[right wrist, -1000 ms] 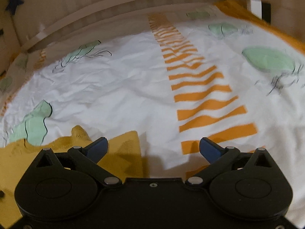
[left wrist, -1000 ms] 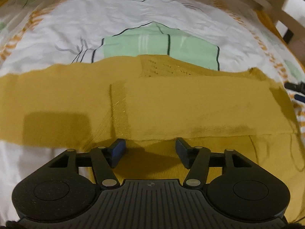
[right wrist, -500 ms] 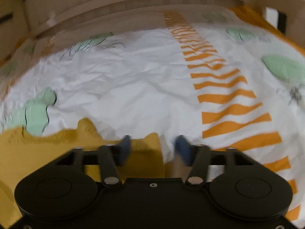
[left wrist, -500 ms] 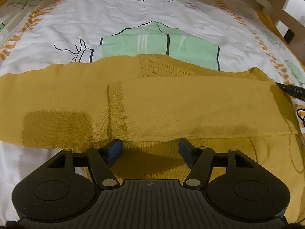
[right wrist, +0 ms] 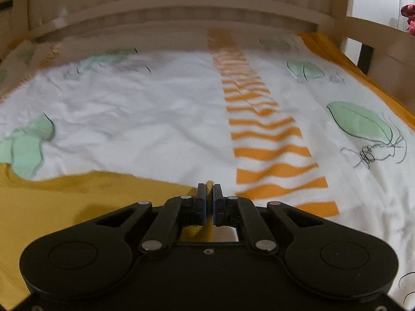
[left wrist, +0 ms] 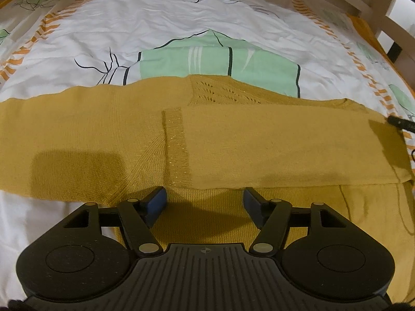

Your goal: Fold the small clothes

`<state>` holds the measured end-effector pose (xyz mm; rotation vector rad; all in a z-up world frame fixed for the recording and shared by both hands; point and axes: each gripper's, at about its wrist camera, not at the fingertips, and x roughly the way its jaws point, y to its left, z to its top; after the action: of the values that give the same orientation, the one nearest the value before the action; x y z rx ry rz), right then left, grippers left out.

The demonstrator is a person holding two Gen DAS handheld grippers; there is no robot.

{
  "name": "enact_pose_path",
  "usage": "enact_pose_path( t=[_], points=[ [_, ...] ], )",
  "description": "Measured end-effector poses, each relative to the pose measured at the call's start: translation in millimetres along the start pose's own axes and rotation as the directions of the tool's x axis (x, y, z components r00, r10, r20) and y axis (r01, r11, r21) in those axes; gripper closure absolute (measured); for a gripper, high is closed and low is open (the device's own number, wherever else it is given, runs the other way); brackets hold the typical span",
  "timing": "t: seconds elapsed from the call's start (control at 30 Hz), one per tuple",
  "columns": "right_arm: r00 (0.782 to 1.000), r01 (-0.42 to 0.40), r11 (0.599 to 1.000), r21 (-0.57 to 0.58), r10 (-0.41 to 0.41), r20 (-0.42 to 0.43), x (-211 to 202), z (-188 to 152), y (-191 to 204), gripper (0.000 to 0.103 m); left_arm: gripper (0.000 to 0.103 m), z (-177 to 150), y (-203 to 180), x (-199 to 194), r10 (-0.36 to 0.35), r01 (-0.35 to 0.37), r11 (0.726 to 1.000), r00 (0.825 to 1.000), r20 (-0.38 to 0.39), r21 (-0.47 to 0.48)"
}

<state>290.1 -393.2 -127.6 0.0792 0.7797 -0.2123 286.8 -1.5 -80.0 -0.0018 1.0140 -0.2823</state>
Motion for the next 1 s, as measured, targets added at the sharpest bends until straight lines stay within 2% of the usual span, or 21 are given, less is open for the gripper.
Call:
enact_pose_path(
  t=[0.07,0.1,0.13,0.17,0.2,0.23,0.3,0.43,0.47,0.6,0.7,0.77,0.9,1.0],
  points=[
    [0.999,-0.017,1.000,0.024,0.018,-0.042,9,-2,0,0.087,0.038,0,0,0,0.001,-0.001,1.000,1.000,0.002,-0.005],
    [0.999,-0.019,0.999,0.042,0.021,-0.033,9,-3,0,0.084,0.037,0,0,1,0.000,0.000,1.000,1.000,0.004,-0.008],
    [0.999,-0.020,0.998,0.062,0.022,-0.026,7,-4,-2,0.076,0.036,0,1,1,-0.002,0.002,1.000,1.000,0.006,-0.014],
    [0.999,-0.020,0.995,0.093,0.022,-0.024,4,-3,-5,0.050,0.035,0,1,1,-0.003,0.003,1.000,1.000,0.009,-0.021],
    [0.999,-0.026,0.992,0.120,0.028,-0.018,0,-3,-8,0.038,0.035,0,1,1,-0.005,0.005,1.000,1.000,0.011,-0.027],
    [0.999,-0.040,0.989,0.142,0.041,-0.003,-6,-3,-10,0.017,0.034,0,1,1,-0.006,0.006,0.999,1.000,0.014,-0.033],
    [0.998,-0.058,0.986,0.156,0.054,0.027,-19,-3,-12,0.017,0.034,-1,0,1,-0.002,0.003,0.999,1.000,0.022,-0.041],
    [0.994,-0.107,0.982,0.158,0.106,0.015,-49,-5,-9,0.011,0.034,-4,-1,1,0.006,-0.005,0.999,0.999,0.038,-0.043],
    [0.993,-0.120,0.979,0.163,0.120,0.010,-55,-7,-9,0.009,0.034,-4,-1,1,0.006,-0.005,0.999,0.999,0.041,-0.039],
    [0.990,-0.127,0.978,0.165,0.135,-0.043,-68,-25,-5,0.008,0.034,-5,0,0,-0.003,0.004,1.000,0.999,0.044,-0.026],
    [0.990,-0.059,0.994,0.096,0.071,-0.119,-60,-44,-1,0.009,0.034,-5,4,-2,-0.026,0.028,0.999,0.999,0.046,-0.032],
    [0.983,-0.012,0.999,0.049,0.021,-0.185,-53,-59,0,0.009,0.034,-5,8,-4,-0.044,0.045,0.998,0.998,0.047,-0.039],
    [0.986,-0.011,0.994,0.109,0.029,-0.166,-71,-66,-9,0.009,0.035,-3,21,-15,-0.053,0.057,0.994,0.997,0.050,-0.094],
    [0.994,-0.030,0.989,0.142,0.044,-0.102,-96,-62,-7,0.008,0.035,-1,37,-28,-0.033,0.045,0.988,0.996,0.084,-0.146]
  ],
)
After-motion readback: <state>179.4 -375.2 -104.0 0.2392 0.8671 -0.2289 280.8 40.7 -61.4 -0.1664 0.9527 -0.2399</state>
